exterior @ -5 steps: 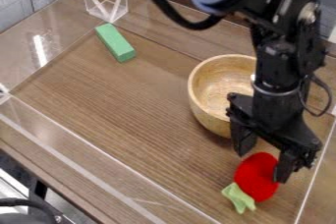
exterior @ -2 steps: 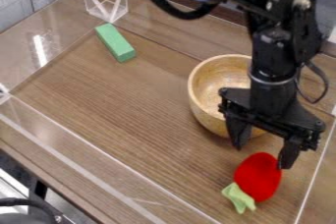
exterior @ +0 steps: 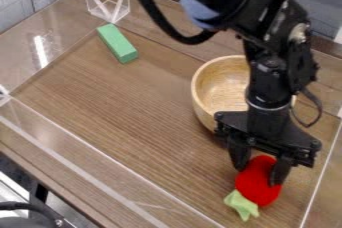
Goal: Move the red object to the left side of the table
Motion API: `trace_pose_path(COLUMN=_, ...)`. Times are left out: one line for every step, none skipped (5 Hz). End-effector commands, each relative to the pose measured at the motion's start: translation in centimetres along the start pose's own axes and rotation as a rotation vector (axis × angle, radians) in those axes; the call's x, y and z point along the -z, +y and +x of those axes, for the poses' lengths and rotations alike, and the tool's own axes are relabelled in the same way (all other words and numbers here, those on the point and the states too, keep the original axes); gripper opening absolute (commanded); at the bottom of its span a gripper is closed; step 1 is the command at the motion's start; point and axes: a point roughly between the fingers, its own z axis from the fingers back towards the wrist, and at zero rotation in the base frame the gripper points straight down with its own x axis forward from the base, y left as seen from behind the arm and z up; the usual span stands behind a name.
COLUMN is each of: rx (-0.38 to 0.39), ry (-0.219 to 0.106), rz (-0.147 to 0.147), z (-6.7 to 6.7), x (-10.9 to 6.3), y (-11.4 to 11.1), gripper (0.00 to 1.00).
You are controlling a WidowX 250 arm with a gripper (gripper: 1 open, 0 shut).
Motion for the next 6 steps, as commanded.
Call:
trace_pose_path(rx=-0.033, ry=-0.027, rz=-0.007, z=0.5, x=-0.9, y=1.4, gripper=0.00)
trace_pose_path(rx=-0.083, ry=-0.055, rz=-0.017, z=0.9, x=-2.8, y=3.2, gripper=0.00)
trace_pose_path(rx=-0.165, ry=-0.094, rz=-0.027, z=1.6, x=-5.2, y=4.8, gripper=0.00)
trace_pose_path(rx=-0.260, ry=-0.131, rz=-0.024, z=2.6, x=-6.5, y=6.6, gripper=0.00)
trace_pose_path(rx=-0.280, ry=-0.146, rz=-0.028, z=4.4, x=-7.2, y=7.6, gripper=0.00)
trace_pose_path(rx=-0.304, ry=-0.154, rz=-0.020, z=5.8, x=-7.3, y=9.0, gripper=0.00)
